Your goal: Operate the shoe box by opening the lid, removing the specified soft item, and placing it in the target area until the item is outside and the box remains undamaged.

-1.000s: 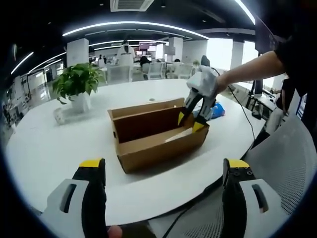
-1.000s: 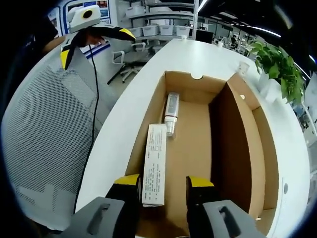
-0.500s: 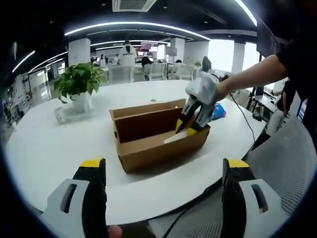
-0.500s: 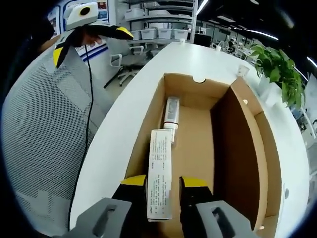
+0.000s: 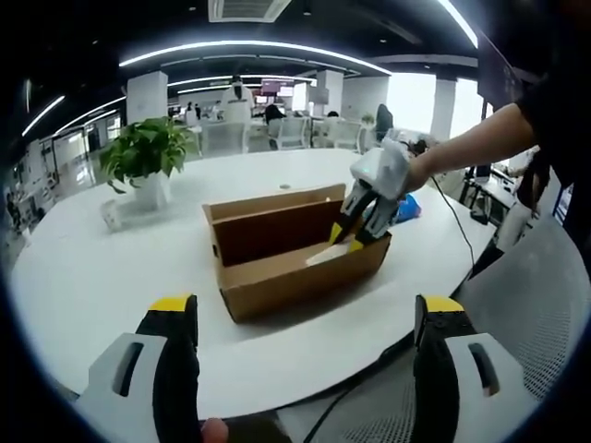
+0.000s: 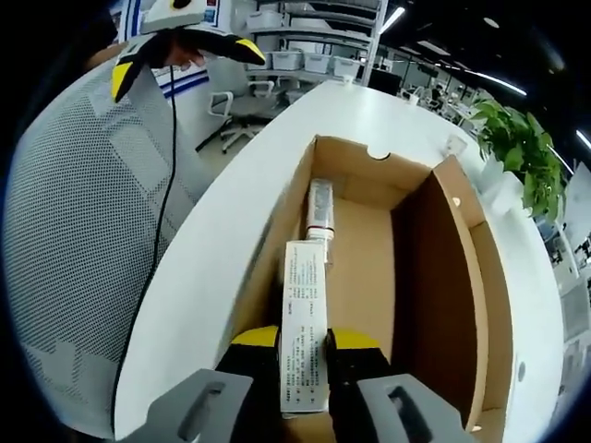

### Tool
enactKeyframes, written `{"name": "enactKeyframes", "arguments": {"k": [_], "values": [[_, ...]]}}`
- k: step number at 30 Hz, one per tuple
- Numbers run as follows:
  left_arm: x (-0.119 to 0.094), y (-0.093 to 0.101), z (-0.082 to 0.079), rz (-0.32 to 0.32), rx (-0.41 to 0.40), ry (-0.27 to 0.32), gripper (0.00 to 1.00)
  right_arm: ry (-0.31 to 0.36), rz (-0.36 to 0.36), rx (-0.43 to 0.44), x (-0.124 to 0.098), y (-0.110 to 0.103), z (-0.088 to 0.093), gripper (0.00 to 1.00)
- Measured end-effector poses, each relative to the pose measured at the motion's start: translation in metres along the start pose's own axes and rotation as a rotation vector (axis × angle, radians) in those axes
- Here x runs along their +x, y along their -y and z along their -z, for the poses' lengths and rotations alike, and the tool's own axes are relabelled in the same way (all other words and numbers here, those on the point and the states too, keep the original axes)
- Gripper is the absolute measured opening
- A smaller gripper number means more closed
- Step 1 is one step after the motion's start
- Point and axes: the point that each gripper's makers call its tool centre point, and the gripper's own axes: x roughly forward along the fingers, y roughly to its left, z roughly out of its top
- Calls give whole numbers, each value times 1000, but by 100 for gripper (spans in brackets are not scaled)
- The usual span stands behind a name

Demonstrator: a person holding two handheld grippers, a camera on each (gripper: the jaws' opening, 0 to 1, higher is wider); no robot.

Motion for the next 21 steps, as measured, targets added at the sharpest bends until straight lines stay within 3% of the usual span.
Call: {"name": "enactKeyframes", "arguments": {"k": [21], "values": [[0,1,-1,10,12,-1,96,46,51,-19,-36,11,-15,14]]}}
